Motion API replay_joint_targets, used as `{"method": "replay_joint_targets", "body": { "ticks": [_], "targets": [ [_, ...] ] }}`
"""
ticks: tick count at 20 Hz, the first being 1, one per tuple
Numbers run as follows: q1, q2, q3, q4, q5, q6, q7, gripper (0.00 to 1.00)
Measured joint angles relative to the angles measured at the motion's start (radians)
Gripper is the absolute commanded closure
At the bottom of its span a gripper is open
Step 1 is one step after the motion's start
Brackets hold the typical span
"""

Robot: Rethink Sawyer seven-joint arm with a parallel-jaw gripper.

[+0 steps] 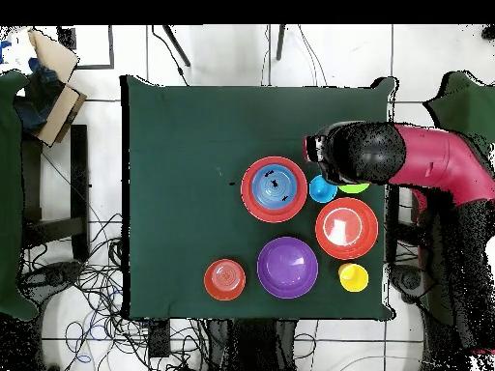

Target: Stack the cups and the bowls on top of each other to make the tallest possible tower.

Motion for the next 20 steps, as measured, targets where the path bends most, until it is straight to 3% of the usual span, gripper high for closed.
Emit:
{"method": "replay_joint_targets", "body": {
  "ticks": [12, 20],
  "targets": [
    [-0.018, 0.013, -0.01, -0.032, 0.0, 0.008, 0.0, 0.0],
    [-0.016, 0.069, -0.031, -0.042, -0.018, -0.007, 0.0, 0.0]
  ]
}}
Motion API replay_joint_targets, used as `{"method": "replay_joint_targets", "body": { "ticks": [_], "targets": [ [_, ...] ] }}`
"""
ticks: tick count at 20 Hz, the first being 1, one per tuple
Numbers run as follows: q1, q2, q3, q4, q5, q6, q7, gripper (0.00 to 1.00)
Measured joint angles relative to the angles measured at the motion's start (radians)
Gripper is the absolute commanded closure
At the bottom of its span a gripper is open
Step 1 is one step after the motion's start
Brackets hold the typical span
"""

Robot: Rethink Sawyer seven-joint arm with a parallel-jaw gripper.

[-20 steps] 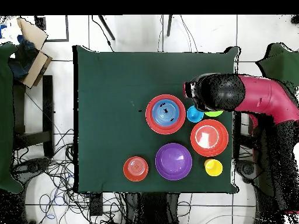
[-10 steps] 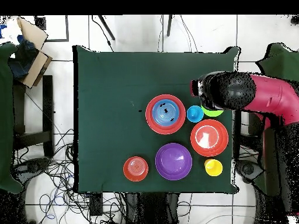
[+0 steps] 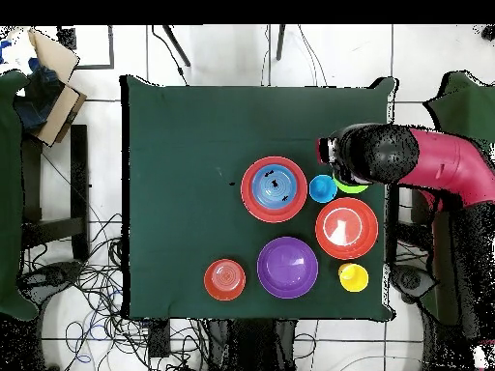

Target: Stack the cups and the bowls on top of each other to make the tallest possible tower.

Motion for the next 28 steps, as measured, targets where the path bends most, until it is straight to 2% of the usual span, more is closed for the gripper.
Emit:
{"method": "replay_joint_targets", "body": {
  "ticks": [7, 22, 23, 28],
  "targets": [
    [0.006, 0.084, -0.032, -0.013, -0.04, -0.07, 0.0, 0.0],
    [0.007, 0.25, -0.057, -0.068, -0.073, -0.135, 0.0, 0.0],
    [0.008, 0.272, -0.061, -0.075, -0.073, -0.137, 0.0, 1.0],
    [0.011, 0.291, -0.069, -0.086, -0.073, -0.137, 0.0, 1.0]
  ]
}}
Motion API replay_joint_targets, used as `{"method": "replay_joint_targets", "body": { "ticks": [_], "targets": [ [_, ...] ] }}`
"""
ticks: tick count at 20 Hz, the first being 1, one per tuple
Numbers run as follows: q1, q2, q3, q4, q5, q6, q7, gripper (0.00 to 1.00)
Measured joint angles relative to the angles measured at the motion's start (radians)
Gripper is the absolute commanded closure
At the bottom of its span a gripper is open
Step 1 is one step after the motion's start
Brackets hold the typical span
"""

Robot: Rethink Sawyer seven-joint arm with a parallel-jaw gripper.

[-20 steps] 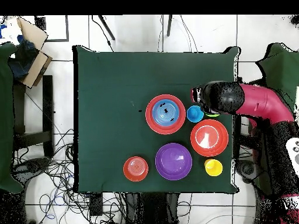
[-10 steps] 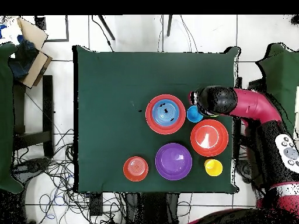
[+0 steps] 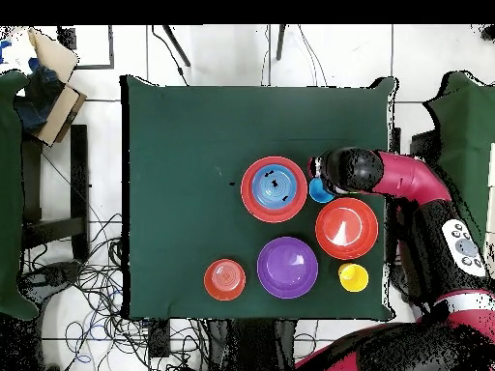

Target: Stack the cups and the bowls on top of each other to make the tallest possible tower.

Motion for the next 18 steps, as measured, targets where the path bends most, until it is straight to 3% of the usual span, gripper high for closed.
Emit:
{"method": "replay_joint_targets", "body": {
  "ticks": [9, 10, 18],
  "targets": [
    [0.001, 0.006, -0.016, -0.005, 0.0, 0.0, 0.0, 1.0],
    [0.001, 0.006, -0.017, -0.005, 0.0, 0.0, 0.0, 0.0],
    [0.001, 0.005, -0.018, -0.005, 0.0, -0.021, 0.0, 0.0]
  ]
}}
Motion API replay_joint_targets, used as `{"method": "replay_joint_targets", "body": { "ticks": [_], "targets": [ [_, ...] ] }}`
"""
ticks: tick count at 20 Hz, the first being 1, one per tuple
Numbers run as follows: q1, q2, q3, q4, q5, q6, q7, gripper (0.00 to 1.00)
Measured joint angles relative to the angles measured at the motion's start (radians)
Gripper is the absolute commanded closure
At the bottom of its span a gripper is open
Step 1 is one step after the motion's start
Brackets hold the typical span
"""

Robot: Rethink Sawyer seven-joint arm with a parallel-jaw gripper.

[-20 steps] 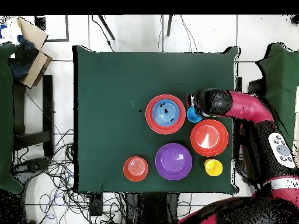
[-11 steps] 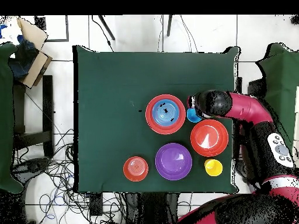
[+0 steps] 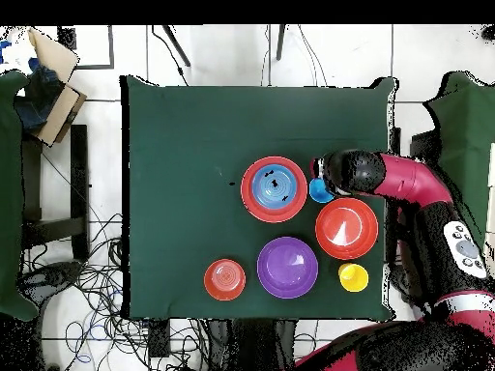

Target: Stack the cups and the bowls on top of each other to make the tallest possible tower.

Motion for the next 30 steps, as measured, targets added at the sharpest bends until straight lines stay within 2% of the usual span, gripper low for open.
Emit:
{"method": "replay_joint_targets", "body": {
  "ticks": [9, 22, 30],
  "targets": [
    [-0.01, -0.035, 0.0, 0.024, 0.0, -0.009, 0.0, 0.0],
    [-0.085, -0.259, 0.013, 0.203, 0.015, -0.021, 0.0, 0.0],
    [-0.085, -0.301, 0.013, 0.249, 0.013, -0.06, 0.0, 0.0]
  ]
}}
